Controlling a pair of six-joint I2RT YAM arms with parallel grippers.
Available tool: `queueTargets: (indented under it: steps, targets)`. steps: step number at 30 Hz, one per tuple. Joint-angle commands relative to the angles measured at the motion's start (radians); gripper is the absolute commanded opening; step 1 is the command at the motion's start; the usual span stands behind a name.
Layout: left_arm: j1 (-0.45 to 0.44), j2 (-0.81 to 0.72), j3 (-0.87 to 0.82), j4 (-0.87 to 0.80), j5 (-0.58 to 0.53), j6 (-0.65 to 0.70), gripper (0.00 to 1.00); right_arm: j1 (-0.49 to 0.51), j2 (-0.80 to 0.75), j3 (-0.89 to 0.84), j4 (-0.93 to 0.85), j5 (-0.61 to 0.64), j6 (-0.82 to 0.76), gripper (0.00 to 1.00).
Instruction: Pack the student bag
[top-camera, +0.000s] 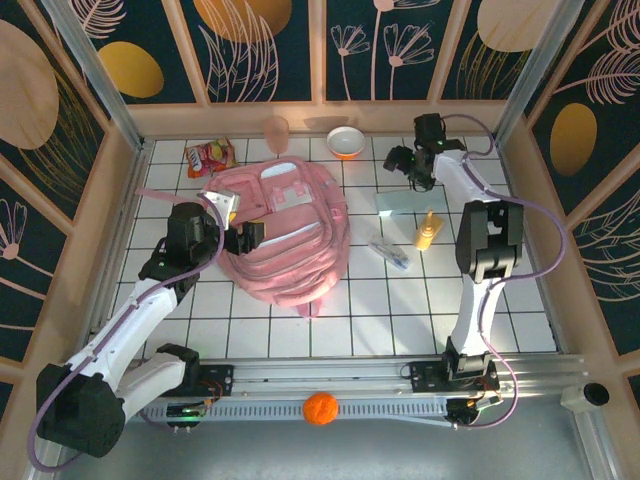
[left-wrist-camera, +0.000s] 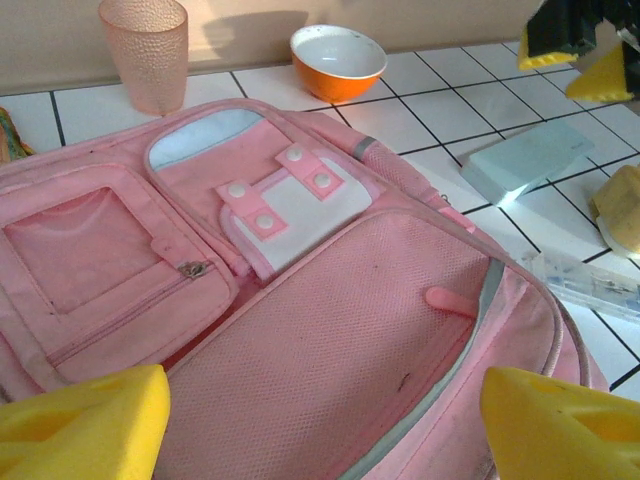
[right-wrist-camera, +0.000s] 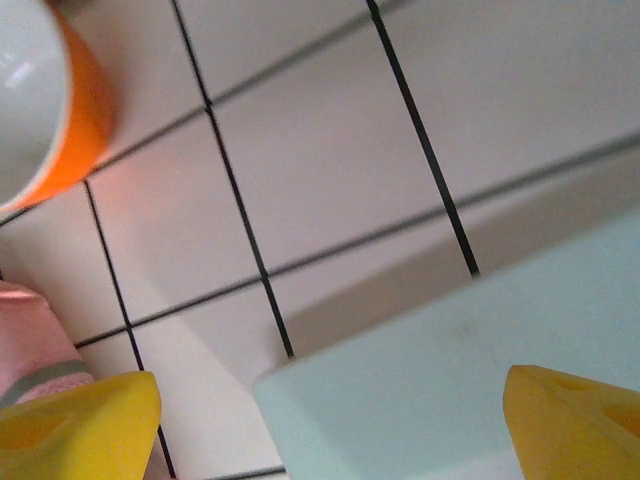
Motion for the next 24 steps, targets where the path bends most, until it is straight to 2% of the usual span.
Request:
queueTargets:
  steps: [1, 6, 11, 24]
  targets:
    - [0.001, 0.000, -0.003, 0.020, -0.008, 0.006, 0.81, -0.014, 0.124, 0.101, -0.051, -0.029, -0.193, 0.89]
    - [0.000, -0.004, -0.013, 0.022, -0.012, -0.003, 0.81, -0.034, 0.236, 0.168, -0.075, -0.057, -0.261, 0.90]
    - [0.000, -0.003, -0.020, 0.027, -0.023, -0.005, 0.81, -0.049, 0.257, 0.168, -0.112, -0.082, -0.261, 0.90]
    - [0.000, 0.017, -0.013, 0.039, 0.001, -0.007, 0.81, -0.033, 0.011, -0.148, -0.179, -0.118, -0.248, 0.91]
